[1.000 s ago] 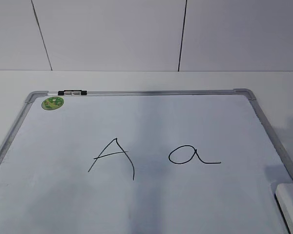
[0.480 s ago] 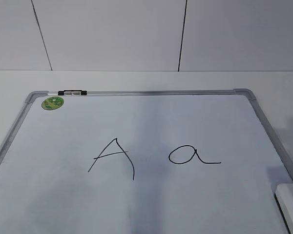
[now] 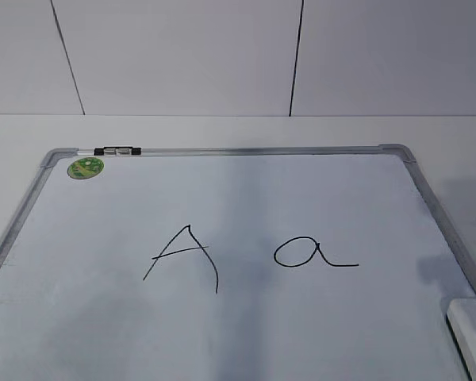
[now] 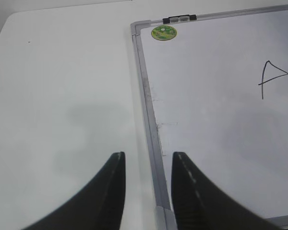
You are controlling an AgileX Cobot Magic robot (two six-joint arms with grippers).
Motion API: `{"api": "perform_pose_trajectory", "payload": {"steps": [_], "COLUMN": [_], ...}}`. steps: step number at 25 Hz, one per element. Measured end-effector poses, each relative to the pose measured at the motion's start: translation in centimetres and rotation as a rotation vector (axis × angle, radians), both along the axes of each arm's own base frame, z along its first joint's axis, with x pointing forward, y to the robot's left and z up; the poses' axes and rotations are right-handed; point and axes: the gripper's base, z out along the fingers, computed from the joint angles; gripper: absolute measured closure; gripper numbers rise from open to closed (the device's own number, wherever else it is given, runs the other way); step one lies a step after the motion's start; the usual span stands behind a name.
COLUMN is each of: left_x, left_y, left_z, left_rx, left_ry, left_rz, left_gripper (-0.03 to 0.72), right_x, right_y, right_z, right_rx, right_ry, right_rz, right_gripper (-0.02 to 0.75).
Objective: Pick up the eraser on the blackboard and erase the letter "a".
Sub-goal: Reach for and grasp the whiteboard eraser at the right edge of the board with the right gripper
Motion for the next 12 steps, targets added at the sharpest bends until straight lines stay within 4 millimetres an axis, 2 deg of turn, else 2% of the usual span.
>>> {"api": "perform_pose_trajectory", "payload": {"steps": [5,12], "left_x": [0.00,0.00], "left_y": [0.00,0.00], "left_z": [0.00,0.00], "left_rx": [0.000,0.000], "left_ry": [0.000,0.000], "left_rz": [0.000,0.000], "left_gripper": [0.444,0.444], "right_x": [0.29,0.40], "right_y": [1.15,1.19], "right_z": [0.20,0.00], "right_rx": [-0.019,-0.027], "right_ry": [-0.003,0.010], "right_rz": [-0.007,-0.012], "right_gripper": [0.146,0.146]}}
